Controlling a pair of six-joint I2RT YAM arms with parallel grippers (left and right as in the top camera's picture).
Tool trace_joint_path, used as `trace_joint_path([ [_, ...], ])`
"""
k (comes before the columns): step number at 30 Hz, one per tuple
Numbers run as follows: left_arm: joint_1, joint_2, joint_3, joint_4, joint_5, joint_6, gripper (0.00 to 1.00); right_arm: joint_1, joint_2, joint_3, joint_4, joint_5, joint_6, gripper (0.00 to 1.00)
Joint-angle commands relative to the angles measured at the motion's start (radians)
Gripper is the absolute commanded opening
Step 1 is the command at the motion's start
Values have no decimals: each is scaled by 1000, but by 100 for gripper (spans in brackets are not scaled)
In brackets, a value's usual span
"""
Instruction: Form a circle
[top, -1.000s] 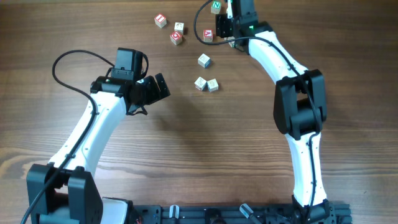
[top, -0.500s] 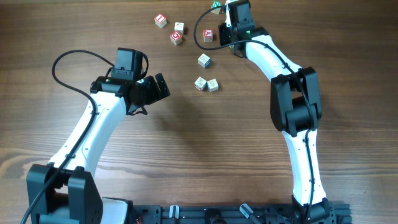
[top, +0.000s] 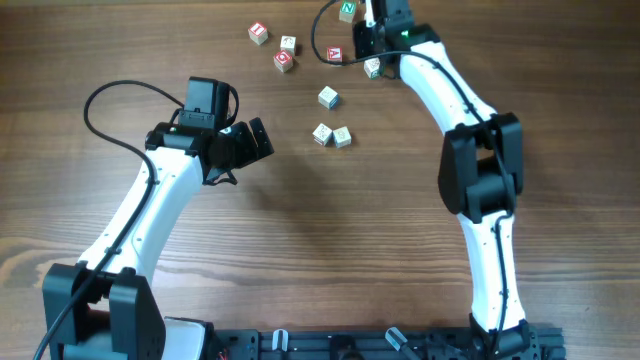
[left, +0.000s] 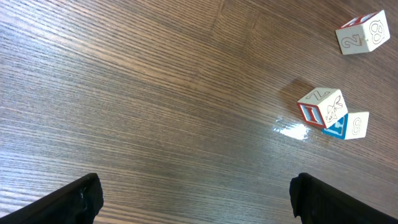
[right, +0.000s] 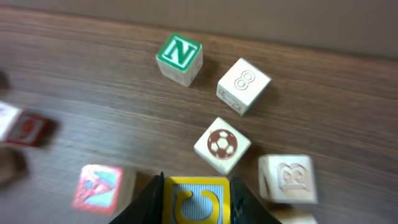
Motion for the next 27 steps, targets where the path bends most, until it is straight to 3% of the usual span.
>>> trace_joint_path([
  [1, 6, -1, -2, 0, -10, 19, 100, 4, -190, 37, -63, 10, -1, 21],
  [12, 6, -1, -2, 0, -10, 19, 100, 4, -583, 37, -472, 2, 72, 22],
  [18, 6, -1, -2, 0, -10, 19, 100, 4, -626, 27, -768, -144, 161, 22],
  [22, 6, -1, -2, 0, -10, 19, 100, 4, -626, -62, -867, -178, 156, 21],
  [27, 6, -1, -2, 0, -10, 19, 100, 4, -626, -311, -921, -178, 154, 19],
])
